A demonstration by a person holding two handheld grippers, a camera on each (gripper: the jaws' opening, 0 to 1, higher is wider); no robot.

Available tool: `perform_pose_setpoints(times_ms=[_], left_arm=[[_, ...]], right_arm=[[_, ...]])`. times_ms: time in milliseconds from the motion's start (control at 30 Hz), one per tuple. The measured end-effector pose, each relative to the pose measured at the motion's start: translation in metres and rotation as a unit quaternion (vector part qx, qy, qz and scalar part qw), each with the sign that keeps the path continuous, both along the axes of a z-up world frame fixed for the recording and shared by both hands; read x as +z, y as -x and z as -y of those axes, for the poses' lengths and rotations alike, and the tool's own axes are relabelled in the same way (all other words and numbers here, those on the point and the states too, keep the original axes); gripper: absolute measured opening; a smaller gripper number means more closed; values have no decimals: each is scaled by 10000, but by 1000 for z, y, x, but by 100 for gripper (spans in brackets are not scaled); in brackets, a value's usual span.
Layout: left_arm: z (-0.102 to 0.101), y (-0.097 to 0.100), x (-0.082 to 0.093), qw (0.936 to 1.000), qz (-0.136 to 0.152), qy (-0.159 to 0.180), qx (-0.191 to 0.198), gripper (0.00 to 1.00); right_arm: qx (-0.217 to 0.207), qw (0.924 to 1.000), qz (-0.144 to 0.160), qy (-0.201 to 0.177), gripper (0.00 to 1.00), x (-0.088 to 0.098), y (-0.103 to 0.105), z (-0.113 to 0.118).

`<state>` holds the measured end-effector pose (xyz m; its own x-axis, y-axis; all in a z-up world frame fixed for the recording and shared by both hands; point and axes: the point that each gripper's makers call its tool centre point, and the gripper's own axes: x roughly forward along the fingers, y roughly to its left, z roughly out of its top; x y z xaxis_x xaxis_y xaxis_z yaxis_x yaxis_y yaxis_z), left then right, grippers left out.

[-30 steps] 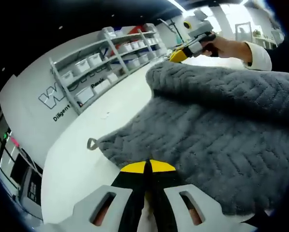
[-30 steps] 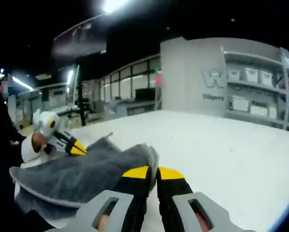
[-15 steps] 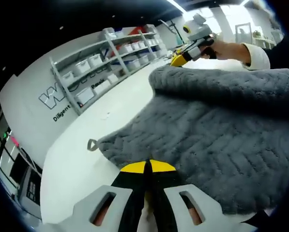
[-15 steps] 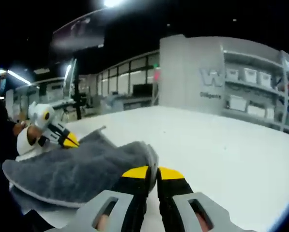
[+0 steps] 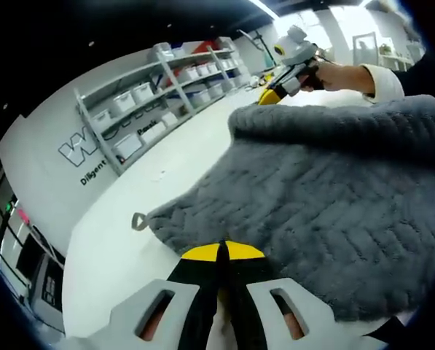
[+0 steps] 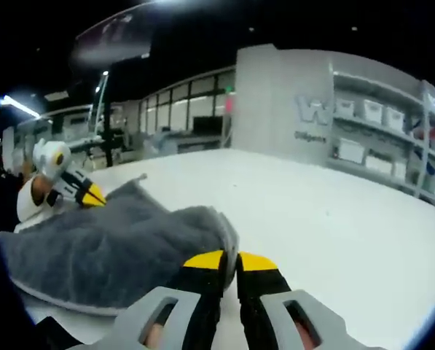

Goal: Open the folded towel by lifting each exposed corner and separating the folded layers until the towel lies flat within the target outline without major curled edges

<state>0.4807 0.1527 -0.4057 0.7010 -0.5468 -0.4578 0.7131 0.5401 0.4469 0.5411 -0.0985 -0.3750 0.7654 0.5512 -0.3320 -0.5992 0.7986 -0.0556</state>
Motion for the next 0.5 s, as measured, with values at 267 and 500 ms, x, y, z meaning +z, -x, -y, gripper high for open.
perform_pose_setpoints(times_ms=[267,500], left_arm=[[1,1,0,10000,38,-49,-15,0],[1,1,0,10000,44,-49,-20,0]], right_arm=[[-84,9999,-80,69,1,-5,0,7],[-170,9997,-143,130,1,-8,1,11]])
